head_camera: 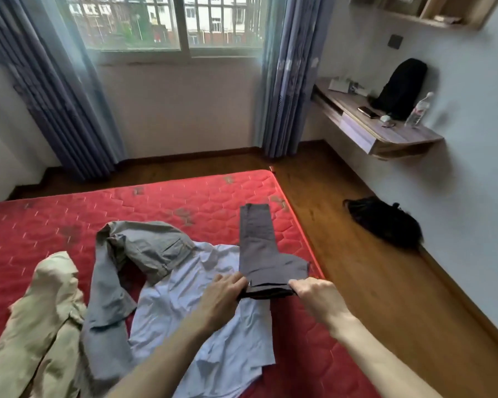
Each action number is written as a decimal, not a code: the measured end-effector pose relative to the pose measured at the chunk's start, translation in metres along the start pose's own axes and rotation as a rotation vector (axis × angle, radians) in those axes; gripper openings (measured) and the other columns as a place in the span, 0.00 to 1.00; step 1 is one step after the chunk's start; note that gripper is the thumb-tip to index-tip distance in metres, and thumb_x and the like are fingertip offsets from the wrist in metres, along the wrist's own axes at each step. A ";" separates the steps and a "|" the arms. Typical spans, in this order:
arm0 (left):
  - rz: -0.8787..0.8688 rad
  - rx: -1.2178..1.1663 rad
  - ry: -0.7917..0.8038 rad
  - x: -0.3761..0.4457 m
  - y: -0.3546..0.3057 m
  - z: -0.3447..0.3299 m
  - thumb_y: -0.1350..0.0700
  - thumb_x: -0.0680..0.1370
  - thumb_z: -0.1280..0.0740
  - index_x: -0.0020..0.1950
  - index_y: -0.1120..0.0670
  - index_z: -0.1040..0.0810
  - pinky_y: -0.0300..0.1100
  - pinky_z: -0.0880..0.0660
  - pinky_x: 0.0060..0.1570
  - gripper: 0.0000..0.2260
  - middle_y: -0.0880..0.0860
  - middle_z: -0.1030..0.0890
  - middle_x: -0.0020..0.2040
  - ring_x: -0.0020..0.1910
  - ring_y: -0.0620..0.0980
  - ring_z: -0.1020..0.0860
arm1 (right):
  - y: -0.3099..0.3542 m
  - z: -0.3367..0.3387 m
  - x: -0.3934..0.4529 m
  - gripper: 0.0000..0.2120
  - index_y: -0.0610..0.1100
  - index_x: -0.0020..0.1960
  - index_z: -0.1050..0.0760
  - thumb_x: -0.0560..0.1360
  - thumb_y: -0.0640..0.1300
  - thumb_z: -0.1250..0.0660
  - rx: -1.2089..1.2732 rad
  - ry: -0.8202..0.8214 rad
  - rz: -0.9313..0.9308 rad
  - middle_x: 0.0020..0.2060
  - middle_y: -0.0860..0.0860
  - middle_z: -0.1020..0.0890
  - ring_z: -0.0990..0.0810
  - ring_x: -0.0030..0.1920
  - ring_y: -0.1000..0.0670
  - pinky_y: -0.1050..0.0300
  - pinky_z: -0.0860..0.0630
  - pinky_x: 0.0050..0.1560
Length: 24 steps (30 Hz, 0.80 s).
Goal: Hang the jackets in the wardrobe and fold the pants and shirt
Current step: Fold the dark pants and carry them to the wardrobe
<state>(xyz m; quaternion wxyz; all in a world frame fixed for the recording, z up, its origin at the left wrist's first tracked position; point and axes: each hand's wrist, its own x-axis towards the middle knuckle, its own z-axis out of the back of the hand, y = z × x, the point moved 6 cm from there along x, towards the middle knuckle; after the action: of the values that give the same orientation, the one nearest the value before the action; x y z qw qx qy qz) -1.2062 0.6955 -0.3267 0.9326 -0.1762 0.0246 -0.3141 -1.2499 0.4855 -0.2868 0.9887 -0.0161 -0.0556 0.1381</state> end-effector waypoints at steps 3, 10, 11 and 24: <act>0.022 -0.024 0.125 -0.038 -0.004 -0.069 0.65 0.76 0.33 0.53 0.52 0.22 0.49 0.28 0.51 0.10 0.51 0.20 0.51 0.52 0.56 0.20 | 0.013 -0.065 -0.046 0.23 0.51 0.33 0.22 0.46 0.40 0.13 0.052 0.183 -0.046 0.23 0.55 0.24 0.21 0.24 0.54 0.61 0.30 0.20; 0.050 -0.070 0.399 -0.114 -0.004 -0.203 0.58 0.80 0.37 0.58 0.50 0.26 0.46 0.35 0.52 0.08 0.50 0.23 0.57 0.56 0.54 0.23 | 0.049 -0.165 -0.142 0.17 0.50 0.38 0.20 0.56 0.37 0.17 0.062 0.425 -0.094 0.27 0.51 0.20 0.18 0.28 0.51 0.57 0.26 0.24; 0.038 -0.068 0.420 -0.123 -0.004 -0.218 0.57 0.81 0.39 0.58 0.50 0.26 0.47 0.34 0.53 0.07 0.50 0.24 0.57 0.57 0.55 0.24 | 0.052 -0.179 -0.153 0.18 0.50 0.37 0.20 0.54 0.37 0.16 0.083 0.446 -0.104 0.26 0.52 0.21 0.18 0.27 0.51 0.57 0.27 0.22; -0.176 -0.056 0.835 -0.203 -0.020 -0.396 0.47 0.77 0.36 0.64 0.51 0.28 0.50 0.31 0.59 0.17 0.51 0.25 0.60 0.60 0.55 0.26 | 0.096 -0.372 -0.286 0.18 0.49 0.68 0.29 0.84 0.57 0.42 0.289 0.892 -0.112 0.60 0.50 0.20 0.22 0.61 0.45 0.48 0.25 0.56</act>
<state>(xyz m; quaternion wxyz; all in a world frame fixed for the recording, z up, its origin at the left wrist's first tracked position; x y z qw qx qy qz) -1.4423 0.6774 -0.7044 0.8072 -0.0606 0.3933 -0.4360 -1.5065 0.4931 -0.6910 0.9140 0.0669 0.3938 0.0704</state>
